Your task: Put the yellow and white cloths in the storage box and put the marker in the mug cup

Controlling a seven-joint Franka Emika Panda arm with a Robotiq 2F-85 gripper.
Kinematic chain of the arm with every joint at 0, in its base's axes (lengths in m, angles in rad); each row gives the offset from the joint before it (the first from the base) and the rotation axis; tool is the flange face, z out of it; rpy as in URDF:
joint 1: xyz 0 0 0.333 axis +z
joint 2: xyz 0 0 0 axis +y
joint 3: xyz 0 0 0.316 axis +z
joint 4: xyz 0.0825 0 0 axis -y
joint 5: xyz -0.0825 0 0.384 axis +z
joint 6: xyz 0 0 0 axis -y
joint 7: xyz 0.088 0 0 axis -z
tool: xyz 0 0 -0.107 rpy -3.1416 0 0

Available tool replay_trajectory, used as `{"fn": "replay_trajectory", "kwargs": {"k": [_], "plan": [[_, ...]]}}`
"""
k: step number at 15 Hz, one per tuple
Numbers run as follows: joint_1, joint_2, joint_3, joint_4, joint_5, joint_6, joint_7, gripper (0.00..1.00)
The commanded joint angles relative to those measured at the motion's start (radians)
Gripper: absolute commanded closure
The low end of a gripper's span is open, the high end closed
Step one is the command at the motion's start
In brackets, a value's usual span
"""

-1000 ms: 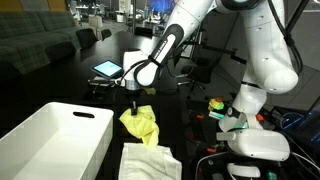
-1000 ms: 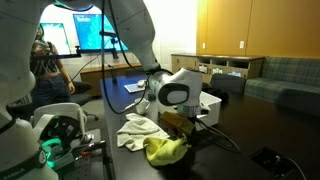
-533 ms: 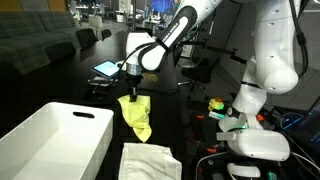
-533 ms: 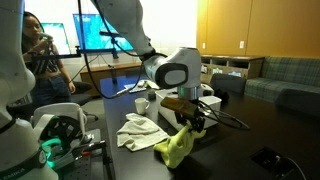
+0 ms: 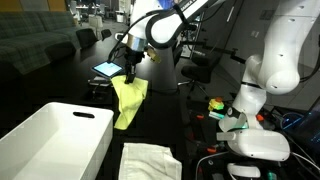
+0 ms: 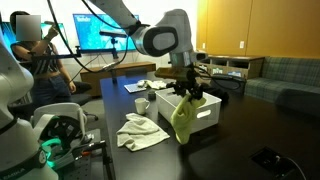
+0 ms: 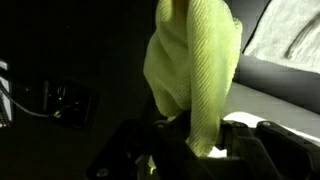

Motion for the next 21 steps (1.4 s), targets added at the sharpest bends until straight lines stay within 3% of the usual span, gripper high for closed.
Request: {"fn": "replay_trajectory", "kwargs": {"k": [1,4,9,13,21], "plan": [[0.053,-0.159,-0.029,-0.054,0.053,0.013,0.060,0.97],[0.092,-0.203,-0.042,-0.048,0.036,0.003,0.076,0.97],[0.161,-0.164,-0.028,-0.038,-0.016,0.002,0.063,0.97],[0.209,-0.111,-0.014,-0.055,-0.044,-0.023,-0.026,0.97],[0.269,-0.150,0.030,-0.146,-0.089,-0.061,-0.315,0.97]]}}
